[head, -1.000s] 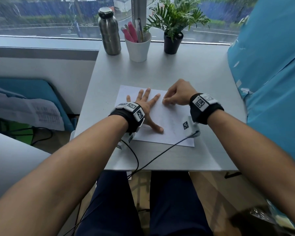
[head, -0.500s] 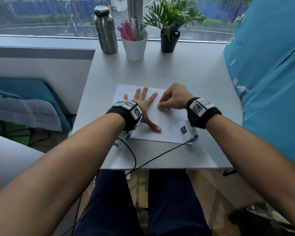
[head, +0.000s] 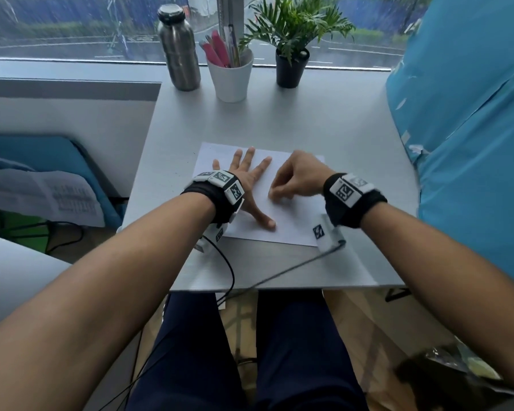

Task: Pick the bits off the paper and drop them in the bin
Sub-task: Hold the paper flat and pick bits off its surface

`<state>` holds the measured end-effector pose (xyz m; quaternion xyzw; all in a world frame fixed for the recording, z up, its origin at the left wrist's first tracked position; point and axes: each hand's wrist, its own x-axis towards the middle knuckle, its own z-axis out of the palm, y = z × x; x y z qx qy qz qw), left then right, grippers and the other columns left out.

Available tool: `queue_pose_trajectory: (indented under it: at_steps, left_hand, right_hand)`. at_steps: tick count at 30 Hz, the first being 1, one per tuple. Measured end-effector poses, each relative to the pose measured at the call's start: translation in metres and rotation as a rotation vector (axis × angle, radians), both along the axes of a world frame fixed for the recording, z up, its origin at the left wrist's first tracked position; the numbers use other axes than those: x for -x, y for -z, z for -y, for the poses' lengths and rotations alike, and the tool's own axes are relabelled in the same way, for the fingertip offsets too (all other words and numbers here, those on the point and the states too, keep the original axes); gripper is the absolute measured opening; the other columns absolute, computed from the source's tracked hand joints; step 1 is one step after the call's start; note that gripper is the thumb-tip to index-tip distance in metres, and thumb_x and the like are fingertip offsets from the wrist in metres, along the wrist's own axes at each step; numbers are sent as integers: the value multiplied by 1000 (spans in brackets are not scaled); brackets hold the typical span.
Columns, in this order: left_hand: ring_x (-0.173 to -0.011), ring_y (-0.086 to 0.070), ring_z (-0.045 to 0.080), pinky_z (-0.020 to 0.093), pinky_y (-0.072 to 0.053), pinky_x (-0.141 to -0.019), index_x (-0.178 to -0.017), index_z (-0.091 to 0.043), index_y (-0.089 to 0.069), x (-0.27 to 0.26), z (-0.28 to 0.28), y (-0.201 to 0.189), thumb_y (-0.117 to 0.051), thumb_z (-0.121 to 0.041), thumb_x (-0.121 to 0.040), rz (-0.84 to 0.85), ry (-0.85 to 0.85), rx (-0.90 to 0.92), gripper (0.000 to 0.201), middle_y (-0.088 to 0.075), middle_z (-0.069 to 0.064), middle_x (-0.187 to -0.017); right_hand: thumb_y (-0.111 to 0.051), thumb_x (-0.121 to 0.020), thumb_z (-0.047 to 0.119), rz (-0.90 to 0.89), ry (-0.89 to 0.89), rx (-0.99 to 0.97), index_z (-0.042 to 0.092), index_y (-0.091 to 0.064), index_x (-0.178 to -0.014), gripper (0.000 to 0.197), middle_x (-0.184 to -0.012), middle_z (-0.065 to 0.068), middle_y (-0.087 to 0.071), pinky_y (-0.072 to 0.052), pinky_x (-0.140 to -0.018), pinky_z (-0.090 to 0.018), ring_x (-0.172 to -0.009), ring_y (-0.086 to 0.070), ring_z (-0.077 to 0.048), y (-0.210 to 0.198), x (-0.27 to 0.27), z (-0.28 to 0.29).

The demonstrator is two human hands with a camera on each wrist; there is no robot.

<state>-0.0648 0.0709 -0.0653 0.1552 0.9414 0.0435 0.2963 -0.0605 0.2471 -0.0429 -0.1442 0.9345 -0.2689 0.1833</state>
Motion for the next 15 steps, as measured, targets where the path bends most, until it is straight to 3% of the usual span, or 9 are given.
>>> queue_pose_trajectory:
  at_steps: [3, 7, 11, 15]
  left_hand:
    - [-142, 34, 23, 68, 13, -109, -146, -46, 26, 0, 0, -1, -70, -91, -20, 1, -1, 3, 164, 40, -5, -153]
    - [-142, 34, 23, 68, 13, -110, -145, -46, 27, 1, 1, -1, -69, -92, -19, -1, 16, 7, 165, 41, -5, -153]
    - [-143, 32, 23, 68, 12, -110, -145, -48, 26, 1, 0, 0, -67, -93, -16, -12, 6, -4, 165, 39, -6, -154]
    - [-143, 33, 22, 68, 12, -110, -145, -47, 26, 1, 1, -1, -68, -92, -18, -2, 15, -2, 165, 40, -5, -153]
  right_hand:
    - [-82, -72, 23, -50, 146, 28, 19, -81, -81, 10, -69, -2, -75, -49, -59, -12, -53, -64, -1, -3, 8, -9]
    - [-81, -73, 21, 56, -65, -19, 20, -80, -77, 4, -61, 0, -71, -44, -53, -8, -51, -61, -4, -6, -14, 1]
    - [-81, -73, 21, -33, 109, 12, 21, -81, -80, 7, -60, 3, -71, -45, -58, -14, -48, -60, 0, -7, 8, -5]
    - [-82, -72, 22, 59, -82, -25, 20, -80, -77, 6, -61, 1, -72, -48, -55, -11, -51, -62, -2, -5, -11, 2]
